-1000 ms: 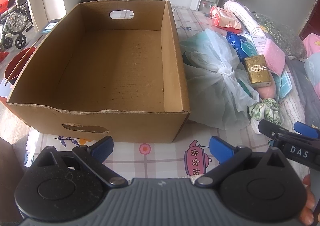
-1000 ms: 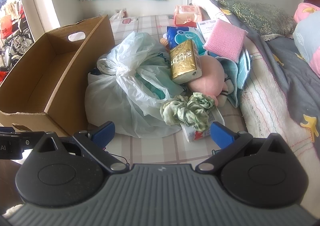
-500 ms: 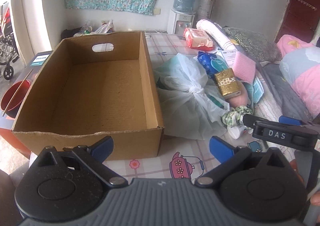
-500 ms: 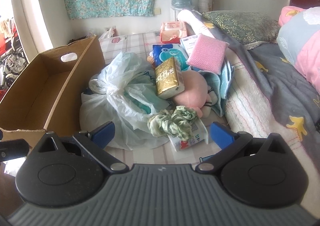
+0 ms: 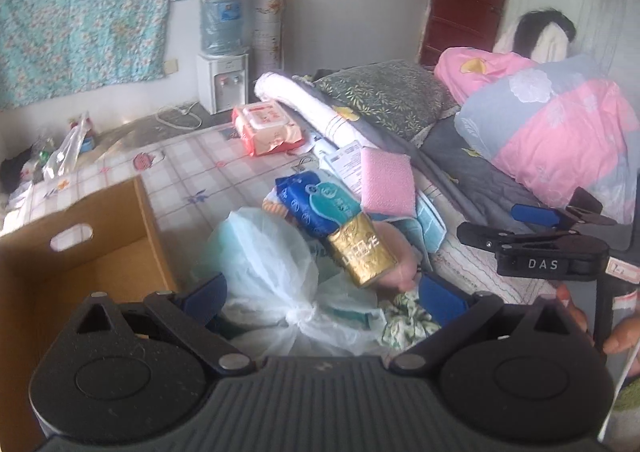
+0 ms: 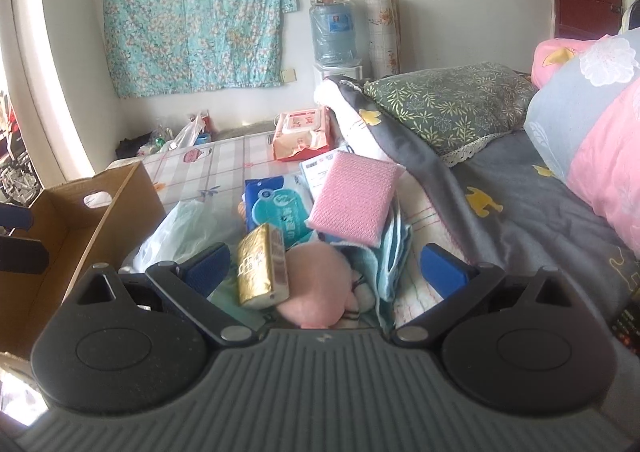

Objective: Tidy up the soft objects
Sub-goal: 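Reach the right tool to the pink mesh pad and grasp it, then carry the pink pad into the cardboard box and open the right tool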

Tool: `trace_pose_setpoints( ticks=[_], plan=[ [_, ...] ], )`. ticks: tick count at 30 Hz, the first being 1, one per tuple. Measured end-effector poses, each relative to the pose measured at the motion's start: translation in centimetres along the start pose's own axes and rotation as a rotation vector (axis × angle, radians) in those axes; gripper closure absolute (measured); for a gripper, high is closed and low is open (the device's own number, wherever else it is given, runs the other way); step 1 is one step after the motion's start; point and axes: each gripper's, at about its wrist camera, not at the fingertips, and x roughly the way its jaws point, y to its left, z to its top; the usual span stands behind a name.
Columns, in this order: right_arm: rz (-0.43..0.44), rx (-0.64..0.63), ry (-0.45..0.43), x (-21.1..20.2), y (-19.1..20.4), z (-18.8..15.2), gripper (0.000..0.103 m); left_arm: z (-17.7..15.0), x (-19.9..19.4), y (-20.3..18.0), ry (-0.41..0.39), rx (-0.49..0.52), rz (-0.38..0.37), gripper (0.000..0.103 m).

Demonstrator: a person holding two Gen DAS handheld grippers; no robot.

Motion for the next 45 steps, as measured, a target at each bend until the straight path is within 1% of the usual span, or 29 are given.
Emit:
trace_pose_setpoints(
  ticks=[2, 4, 5, 6, 8, 11, 13, 14, 16, 17, 18, 20, 23, 25, 27, 29, 31, 36, 41, 45],
  plan=[
    [0.03, 0.051, 0.016, 1.7, -1.5, 1.5, 0.001, 1.6, 2.0, -0.7, -0.031, 0.05, 0.001, 0.0],
    [0.063, 0.113, 0.027, 3.4, -3.0, 2.7, 0.001, 3.0, 4.4, -1.3, -0.046, 0.107, -0.018, 0.0],
    [0.075, 0.156, 0.029, 4.4, -3.9, 3.3, 0.001, 3.6, 5.7, -1.7, -0.048, 0.146, -0.039, 0.0],
    [0.068, 0.186, 0.035, 5.4, -4.6, 3.7, 0.001, 4.1, 6.7, -2.2, -0.047, 0.178, -0.056, 0.0],
    [0.047, 0.204, 0.043, 7.2, -5.5, 4.3, 0.002, 5.0, 9.2, -3.1, -0.028, 0.245, -0.079, 0.001],
    [0.022, 0.191, 0.057, 10.0, -6.1, 5.0, 0.008, 5.9, 12.6, -4.4, 0.011, 0.321, -0.106, 0.003],
    [0.024, 0.189, 0.066, 11.7, -6.3, 5.3, 0.015, 6.4, 14.8, -4.9, 0.039, 0.348, -0.135, 0.01],
    [0.026, 0.188, 0.072, 12.6, -6.5, 5.4, 0.017, 6.7, 15.9, -5.0, 0.057, 0.351, -0.154, 0.013],
    [0.031, 0.189, 0.091, 14.2, -6.6, 5.5, 0.025, 7.5, 18.1, -4.9, 0.093, 0.333, -0.198, 0.022],
    [0.034, 0.19, 0.101, 15.1, -6.6, 5.5, 0.027, 7.8, 19.1, -4.8, 0.108, 0.319, -0.222, 0.024],
    [0.037, 0.19, 0.111, 15.9, -6.7, 5.6, 0.03, 8.1, 19.9, -4.6, 0.121, 0.303, -0.242, 0.026],
    [0.033, 0.193, 0.13, 17.3, -6.7, 5.7, 0.032, 8.6, 21.7, -4.3, 0.149, 0.271, -0.268, 0.026],
    [0.021, 0.206, 0.16, 19.1, -7.0, 5.7, 0.038, 9.2, 24.4, -3.8, 0.211, 0.22, -0.297, 0.027],
    [0.027, 0.221, 0.176, 19.9, -7.2, 5.6, 0.045, 9.3, 25.9, -3.8, 0.248, 0.201, -0.312, 0.034],
    [0.041, 0.234, 0.188, 20.6, -7.5, 5.5, 0.048, 9.4, 27.1, -3.6, 0.275, 0.181, -0.326, 0.038],
    [0.052, 0.247, 0.188, 21.1, -7.6, 5.5, 0.049, 9.4, 27.7, -3.5, 0.282, 0.173, -0.339, 0.042],
    [0.054, 0.249, 0.179, 21.3, -7.6, 5.6, 0.052, 9.4, 28.2, -3.6, 0.289, 0.157, -0.344, 0.049],
    [0.037, 0.246, 0.153, 20.2, -7.4, 6.2, 0.055, 9.8, 27.7, -3.7, 0.279, 0.133, -0.353, 0.05],
    [0.045, 0.252, 0.121, 17.4, -6.5, 7.0, 0.055, 10.3, 24.6, -3.7, 0.23, 0.131, -0.352, 0.05],
    [0.07, 0.226, 0.071, 13.9, -4.6, 7.9, 0.054, 10.6, 20.3, -3.2, 0.17, 0.125, -0.35, 0.049]
  ],
)
